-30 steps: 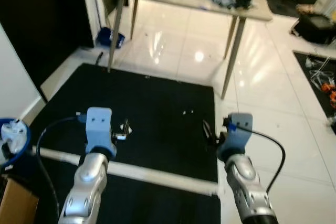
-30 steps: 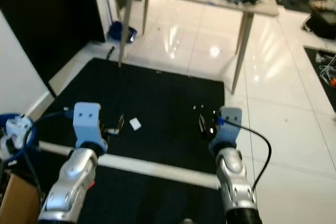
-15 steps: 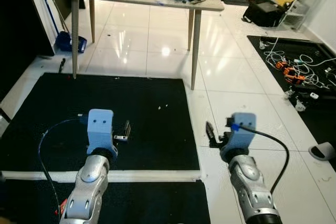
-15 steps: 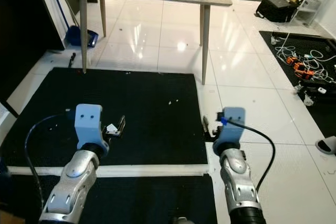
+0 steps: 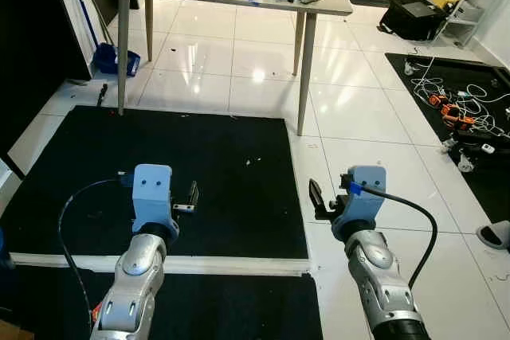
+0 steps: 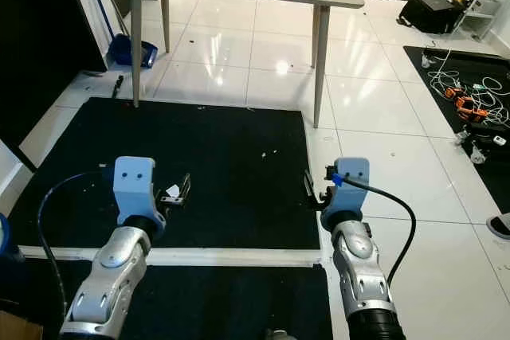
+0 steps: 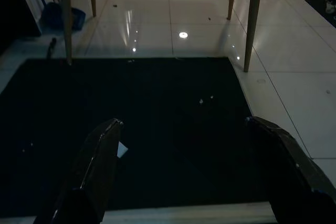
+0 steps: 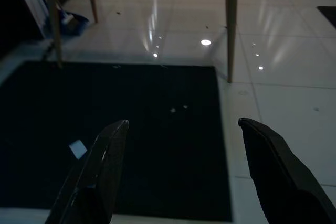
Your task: Picking trash to rubbish bin
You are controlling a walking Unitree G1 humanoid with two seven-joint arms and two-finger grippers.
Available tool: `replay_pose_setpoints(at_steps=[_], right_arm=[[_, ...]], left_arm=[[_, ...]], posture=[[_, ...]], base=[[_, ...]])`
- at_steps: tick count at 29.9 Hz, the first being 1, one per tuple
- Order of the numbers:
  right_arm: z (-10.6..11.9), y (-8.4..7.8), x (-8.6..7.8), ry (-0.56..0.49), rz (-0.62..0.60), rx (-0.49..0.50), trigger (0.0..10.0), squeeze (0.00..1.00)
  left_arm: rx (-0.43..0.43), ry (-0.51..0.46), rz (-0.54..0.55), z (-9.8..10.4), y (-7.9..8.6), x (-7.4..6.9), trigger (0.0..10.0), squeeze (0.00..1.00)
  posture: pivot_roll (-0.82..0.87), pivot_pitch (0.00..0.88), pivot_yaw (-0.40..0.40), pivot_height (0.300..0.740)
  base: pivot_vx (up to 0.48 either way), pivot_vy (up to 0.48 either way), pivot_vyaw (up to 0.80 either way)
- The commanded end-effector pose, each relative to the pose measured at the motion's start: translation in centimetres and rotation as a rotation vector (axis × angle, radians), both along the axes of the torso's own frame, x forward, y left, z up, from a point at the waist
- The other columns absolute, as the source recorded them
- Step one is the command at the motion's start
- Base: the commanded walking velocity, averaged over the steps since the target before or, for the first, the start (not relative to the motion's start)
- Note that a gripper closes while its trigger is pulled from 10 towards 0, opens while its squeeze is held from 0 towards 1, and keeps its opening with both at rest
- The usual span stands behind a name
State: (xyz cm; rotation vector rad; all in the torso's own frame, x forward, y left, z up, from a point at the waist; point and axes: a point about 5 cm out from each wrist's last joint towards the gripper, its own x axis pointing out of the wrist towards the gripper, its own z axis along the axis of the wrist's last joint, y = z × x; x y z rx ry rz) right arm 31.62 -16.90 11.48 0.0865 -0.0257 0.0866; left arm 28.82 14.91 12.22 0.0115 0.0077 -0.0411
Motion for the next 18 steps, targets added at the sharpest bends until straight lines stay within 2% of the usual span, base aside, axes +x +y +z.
replay_pose_setpoints(at_steps=[1, 3, 5, 8, 9, 12, 13, 14, 16, 18], right_arm=[[0.7, -0.2, 0.6, -0.012, 0.012, 0.021, 10.0, 0.0], [2.3, 0.4, 1.7, -0.05, 0.056, 0.057, 10.0, 0.0], [2.8, 0.7, 2.0, -0.059, 0.07, 0.076, 10.0, 0.0], [5.4, 2.4, 3.0, -0.111, 0.169, 0.158, 10.0, 0.0], [5.4, 2.4, 3.0, -0.111, 0.169, 0.158, 10.0, 0.0], [9.1, 4.6, 3.9, -0.182, 0.29, 0.219, 10.0, 0.0], [9.1, 4.6, 3.9, -0.182, 0.29, 0.219, 10.0, 0.0], [10.8, 5.5, 4.1, -0.219, 0.346, 0.259, 10.0, 0.0], [11.4, 5.7, 4.1, -0.233, 0.369, 0.273, 10.0, 0.0], [14.2, 6.8, 4.3, -0.303, 0.446, 0.311, 10.0, 0.0]], left_arm=[[-0.002, 0.001, 0.004, 0.0, 0.0, 0.3, 10.0, 0.0], [0.01, -0.019, -0.008, 0.8, -0.1, 1.0, 10.0, 0.0], [0.014, -0.024, -0.011, 1.1, -0.1, 1.3, 10.0, 0.0], [0.019, -0.045, -0.006, 2.0, 0.2, 2.1, 10.0, 0.0], [0.019, -0.045, -0.006, 2.0, 0.2, 2.1, 10.0, 0.0], [0.039, -0.064, -0.015, 2.9, 0.5, 2.6, 10.0, 0.0], [0.039, -0.064, -0.015, 2.9, 0.5, 2.6, 10.0, 0.0], [0.044, -0.067, -0.02, 3.1, 0.4, 2.7, 10.0, 0.0], [0.042, -0.068, -0.021, 3.1, 0.4, 2.7, 10.0, 0.0], [0.042, -0.071, -0.021, 3.3, 0.5, 2.8, 10.0, 0.0]], posture=[[0.03, 0.162, -0.031, 0.74], [0.04, 0.172, -0.037, 0.74], [0.04, 0.178, -0.037, 0.74], [0.04, 0.214, -0.025, 0.74], [0.04, 0.214, -0.025, 0.74], [0.04, 0.236, -0.016, 0.74], [0.04, 0.236, -0.016, 0.74], [0.04, 0.245, -0.013, 0.74], [0.04, 0.245, -0.013, 0.74], [0.04, 0.249, -0.009, 0.74]], base=[[0.0, 0.0, 0.0], [0.0, 0.0, 0.0], [0.0, 0.0, 0.0], [0.0, 0.0, 0.0], [0.0, 0.0, 0.0], [0.0, 0.0, 0.0], [0.0, 0.0, 0.0], [0.0, 0.0, 0.0], [0.0, 0.0, 0.0], [0.0, 0.0, 0.0]])
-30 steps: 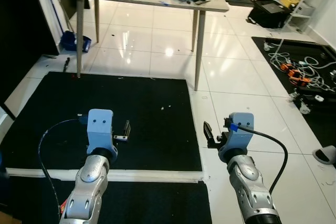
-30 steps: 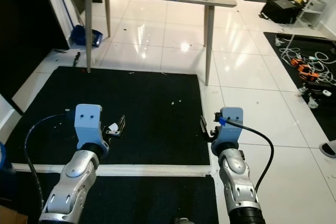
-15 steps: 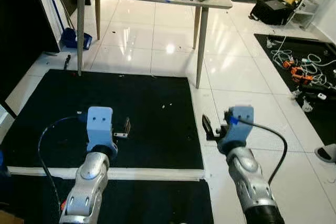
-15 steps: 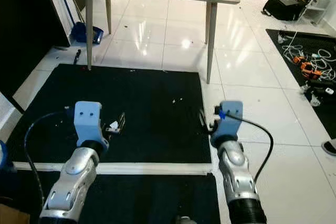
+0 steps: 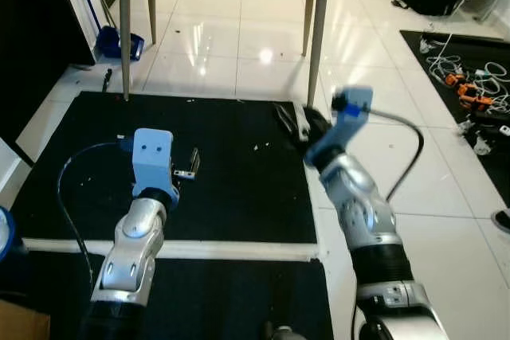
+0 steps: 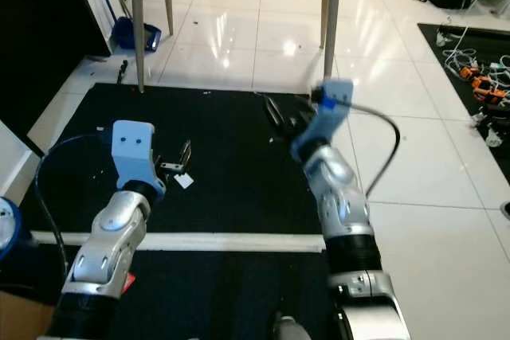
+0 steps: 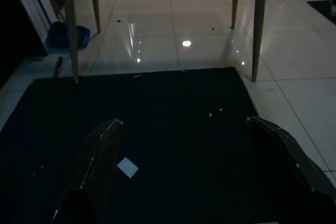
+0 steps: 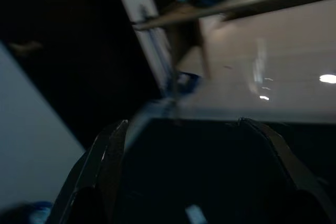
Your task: Picking trash to rubbish bin
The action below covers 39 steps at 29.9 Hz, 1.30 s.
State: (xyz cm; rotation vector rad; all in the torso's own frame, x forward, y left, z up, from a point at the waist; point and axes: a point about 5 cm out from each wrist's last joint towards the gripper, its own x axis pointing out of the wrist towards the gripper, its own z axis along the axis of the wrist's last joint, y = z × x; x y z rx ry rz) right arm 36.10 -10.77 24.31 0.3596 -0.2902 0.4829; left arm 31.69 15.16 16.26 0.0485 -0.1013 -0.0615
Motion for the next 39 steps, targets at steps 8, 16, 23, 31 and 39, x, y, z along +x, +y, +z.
replay_pose_setpoints(at_steps=[8, 16, 23, 31, 39], right_arm=[[9.4, 3.8, -0.9, -0.251, 0.3, 0.148, 10.0, 0.0], [16.3, 5.4, -3.6, -0.444, 0.591, 0.365, 10.0, 0.0], [20.9, 6.1, -5.7, -0.554, 0.771, 0.54, 10.0, 0.0], [23.2, 5.2, -6.7, -0.585, 0.952, 0.791, 10.0, 0.0], [23.9, 5.0, -7.3, -0.574, 1.054, 0.887, 10.0, 0.0]], left_arm=[[0.008, 0.027, -0.008, -0.3, 0.0, 0.3, 10.0, 0.0], [0.009, 0.026, -0.004, -0.3, 0.2, 0.3, 10.0, 0.0], [0.005, 0.029, -0.005, -0.4, 0.0, 0.2, 10.0, 0.0], [0.001, 0.036, -0.003, -0.7, 0.0, 0.0, 10.0, 0.0], [0.0, 0.043, -0.002, -0.8, 0.0, -0.2, 10.0, 0.0]], posture=[[0.04, 0.255, -0.012, 0.74], [0.04, 0.267, -0.013, 0.74], [0.03, 0.273, -0.019, 0.74], [0.03, 0.289, -0.029, 0.74], [0.03, 0.291, -0.027, 0.74]], base=[[0.0, 0.0, 0.0], [0.0, 0.0, 0.0], [0.0, 0.0, 0.0], [0.0, 0.0, 0.0], [0.0, 0.0, 0.0]])
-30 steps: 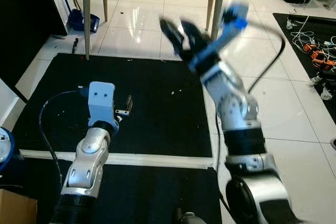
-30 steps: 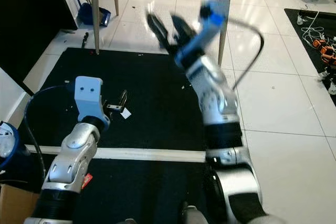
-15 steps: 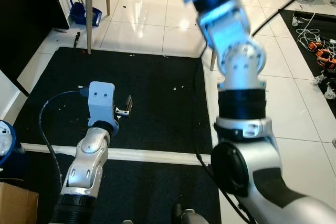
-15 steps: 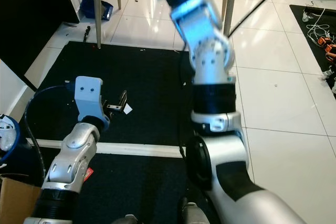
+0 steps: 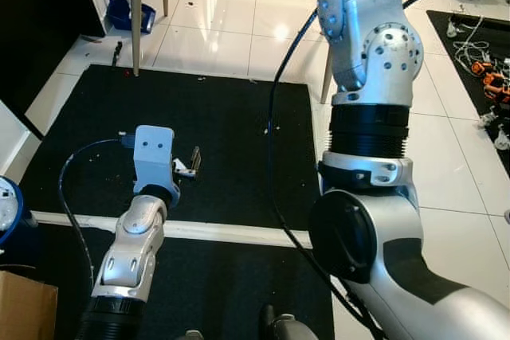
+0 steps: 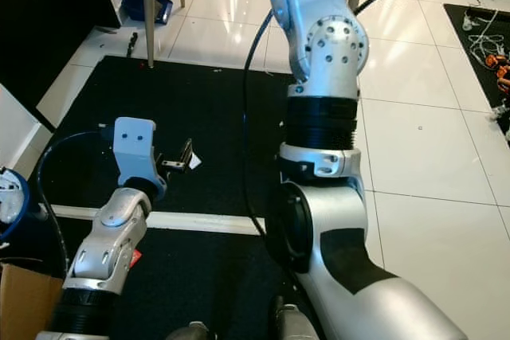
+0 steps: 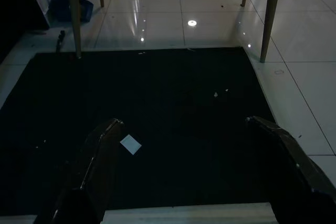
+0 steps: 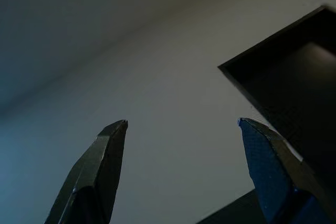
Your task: Picking trash to rubbish bin
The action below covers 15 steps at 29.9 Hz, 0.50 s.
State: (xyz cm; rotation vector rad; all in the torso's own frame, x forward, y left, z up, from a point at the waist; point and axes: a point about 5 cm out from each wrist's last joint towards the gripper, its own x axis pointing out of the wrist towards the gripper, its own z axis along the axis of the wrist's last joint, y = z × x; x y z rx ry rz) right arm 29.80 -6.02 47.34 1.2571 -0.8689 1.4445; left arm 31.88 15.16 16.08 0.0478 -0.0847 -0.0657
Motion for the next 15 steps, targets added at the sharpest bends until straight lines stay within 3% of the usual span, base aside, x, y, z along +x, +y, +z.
replay_pose_setpoints(at_steps=[1, 7, 9, 15], right_arm=[[0.88, 0.3, -1.01, -0.046, 0.052, 0.016, 10.0, 0.0], [0.94, 0.52, -0.75, -0.031, 0.059, 0.021, 10.0, 0.0], [1.16, 0.1, -0.77, -0.008, 0.118, 0.072, 10.0, 0.0], [0.92, 0.18, -0.9, -0.028, 0.112, 0.05, 10.0, 0.0]], left_arm=[[0.0, 0.026, 0.001, -0.64, -0.02, -0.34, 10.0, 0.0], [0.0, 0.026, -0.003, -0.62, -0.15, -0.29, 10.0, 0.0], [0.0, 0.025, -0.003, -0.6, -0.17, -0.31, 10.0, 0.0], [0.0, 0.026, -0.001, -0.62, -0.01, -0.39, 10.0, 0.0]], posture=[[0.03, 0.291, -0.027, 0.74], [0.03, 0.289, -0.026, 0.74], [0.03, 0.289, -0.028, 0.74], [0.03, 0.289, -0.026, 0.74]], base=[[0.0, 0.0, 0.0], [0.0, 0.0, 0.0], [0.0, 0.0, 0.0], [0.0, 0.0, 0.0]])
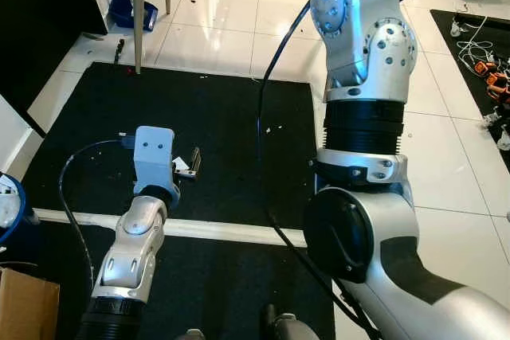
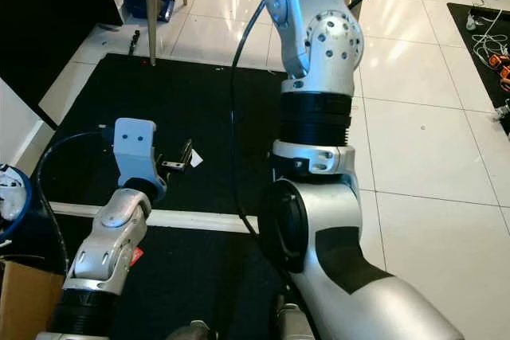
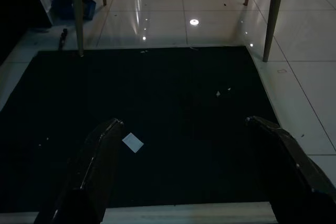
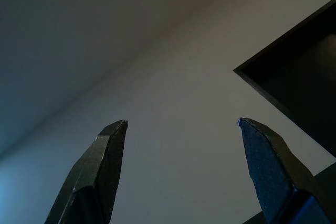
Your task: Picking trash to rubbish bin
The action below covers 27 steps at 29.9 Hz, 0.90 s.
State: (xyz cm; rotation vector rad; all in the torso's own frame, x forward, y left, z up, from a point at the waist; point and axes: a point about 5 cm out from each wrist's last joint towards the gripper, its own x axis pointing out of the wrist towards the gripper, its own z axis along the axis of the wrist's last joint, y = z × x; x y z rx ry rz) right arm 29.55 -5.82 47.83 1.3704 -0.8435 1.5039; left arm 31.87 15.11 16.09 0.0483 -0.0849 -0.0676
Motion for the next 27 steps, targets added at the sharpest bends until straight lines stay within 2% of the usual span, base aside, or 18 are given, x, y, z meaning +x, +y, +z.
replay_pose_setpoints(at_steps=[1, 4, 6, 14, 20, 22, 24, 27], right_arm=[[0.3, 0.1, -0.6, -0.042, -0.008, -0.009, 10.0, 0.0], [0.2, -0.1, -0.2, -0.003, 0.008, 0.02, 10.0, 0.0], [0.3, -0.5, -0.6, -0.022, 0.025, 0.038, 10.0, 0.0], [0.0, -0.2, -0.5, -0.012, 0.025, 0.015, 10.0, 0.0], [-0.3, -0.3, -0.9, -0.025, 0.059, 0.035, 10.0, 0.0], [-0.5, -0.2, -0.8, -0.022, 0.039, 0.015, 10.0, 0.0], [-1.1, -0.2, 0.0, 0.023, -0.03, -0.01, 10.0, 0.0], [-1.2, -0.8, 0.2, 0.027, -0.04, 0.006, 10.0, 0.0]], left_arm=[[0.0, 0.026, 0.001, -0.6, 0.1, -0.4, 10.0, 0.0], [0.0, 0.026, -0.001, -0.6, 0.0, -0.4, 10.0, 0.0], [-0.001, 0.025, -0.002, -0.6, -0.1, -0.3, 10.0, 0.0], [-0.003, 0.028, -0.005, -0.7, -0.1, -0.4, 10.0, 0.0], [-0.004, 0.029, -0.005, -0.7, -0.2, -0.4, 10.0, 0.0], [-0.005, 0.029, -0.004, -0.7, -0.2, -0.4, 10.0, 0.0], [-0.006, 0.029, -0.002, -0.7, -0.1, -0.4, 10.0, 0.0], [-0.006, 0.029, -0.002, -0.7, -0.2, -0.4, 10.0, 0.0]], posture=[[0.03, 0.289, -0.026, 0.74], [0.03, 0.289, -0.025, 0.74], [0.03, 0.29, -0.024, 0.74], [0.03, 0.293, -0.023, 0.74], [0.03, 0.294, -0.028, 0.74], [0.03, 0.294, -0.028, 0.74], [0.03, 0.292, -0.029, 0.74], [0.03, 0.293, -0.03, 0.74]], base=[[0.0, 0.0, 0.0], [0.0, 0.0, 0.0], [0.0, 0.0, 0.0], [0.0, 0.0, 0.0], [0.0, 0.0, 0.0], [0.0, 0.0, 0.0], [0.0, 0.0, 0.0], [0.0, 0.0, 0.0]])
